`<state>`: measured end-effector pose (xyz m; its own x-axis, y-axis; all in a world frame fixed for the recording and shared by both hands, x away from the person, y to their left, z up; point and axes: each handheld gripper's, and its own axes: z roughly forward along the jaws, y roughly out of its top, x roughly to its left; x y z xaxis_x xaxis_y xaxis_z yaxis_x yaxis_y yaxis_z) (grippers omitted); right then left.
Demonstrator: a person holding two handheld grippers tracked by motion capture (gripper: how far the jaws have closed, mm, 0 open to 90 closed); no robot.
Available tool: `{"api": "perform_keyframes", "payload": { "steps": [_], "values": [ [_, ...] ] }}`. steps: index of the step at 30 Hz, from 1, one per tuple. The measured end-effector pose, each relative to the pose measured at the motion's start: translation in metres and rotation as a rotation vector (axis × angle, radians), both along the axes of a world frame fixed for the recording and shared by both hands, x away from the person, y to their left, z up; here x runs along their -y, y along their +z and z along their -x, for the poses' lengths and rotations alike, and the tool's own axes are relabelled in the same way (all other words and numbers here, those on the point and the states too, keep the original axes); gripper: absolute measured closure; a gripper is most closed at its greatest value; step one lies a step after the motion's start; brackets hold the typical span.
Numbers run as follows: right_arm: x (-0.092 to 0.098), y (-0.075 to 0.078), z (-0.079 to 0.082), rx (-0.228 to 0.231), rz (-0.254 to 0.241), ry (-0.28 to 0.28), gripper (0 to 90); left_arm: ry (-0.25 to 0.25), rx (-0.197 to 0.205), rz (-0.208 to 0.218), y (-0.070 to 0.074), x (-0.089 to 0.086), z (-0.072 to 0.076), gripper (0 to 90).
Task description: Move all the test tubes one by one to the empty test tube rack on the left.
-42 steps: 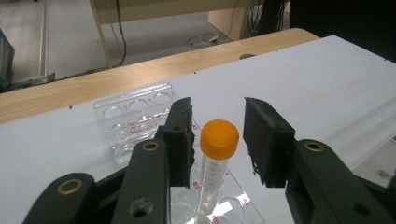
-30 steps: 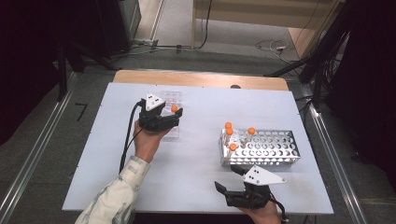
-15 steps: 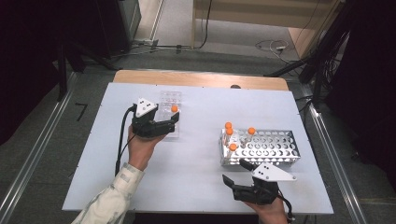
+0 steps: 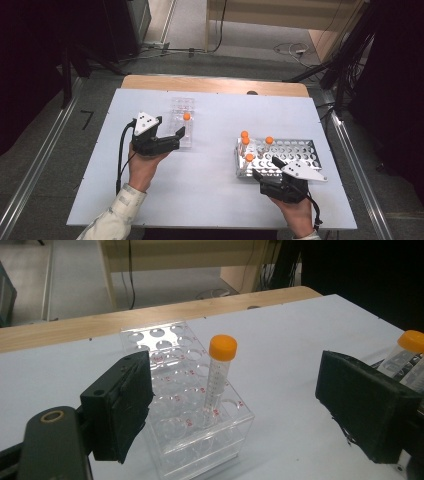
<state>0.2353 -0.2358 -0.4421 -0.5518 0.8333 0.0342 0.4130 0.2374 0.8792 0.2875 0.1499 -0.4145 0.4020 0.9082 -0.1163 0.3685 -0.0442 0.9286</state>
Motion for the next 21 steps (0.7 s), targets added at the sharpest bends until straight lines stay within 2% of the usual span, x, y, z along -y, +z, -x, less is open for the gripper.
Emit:
{"api": "perform_keyframes", "payload": {
  "steps": [5, 11, 21],
  "values": [
    [0.005, -0.003, -0.015, -0.002, 0.018, -0.060, 24.4, 0.002, -0.001, -0.010, -0.004, -0.004, 0.003, 15.3],
    [0.007, -0.006, -0.029, 0.001, 0.033, -0.096, 32.3, 0.004, 0.005, -0.005, -0.006, -0.006, 0.008, 15.4],
    [0.004, -0.010, -0.048, 0.002, 0.029, -0.149, 50.1, 0.000, 0.011, -0.008, -0.006, -0.005, 0.011, 15.5]
  ]
}}
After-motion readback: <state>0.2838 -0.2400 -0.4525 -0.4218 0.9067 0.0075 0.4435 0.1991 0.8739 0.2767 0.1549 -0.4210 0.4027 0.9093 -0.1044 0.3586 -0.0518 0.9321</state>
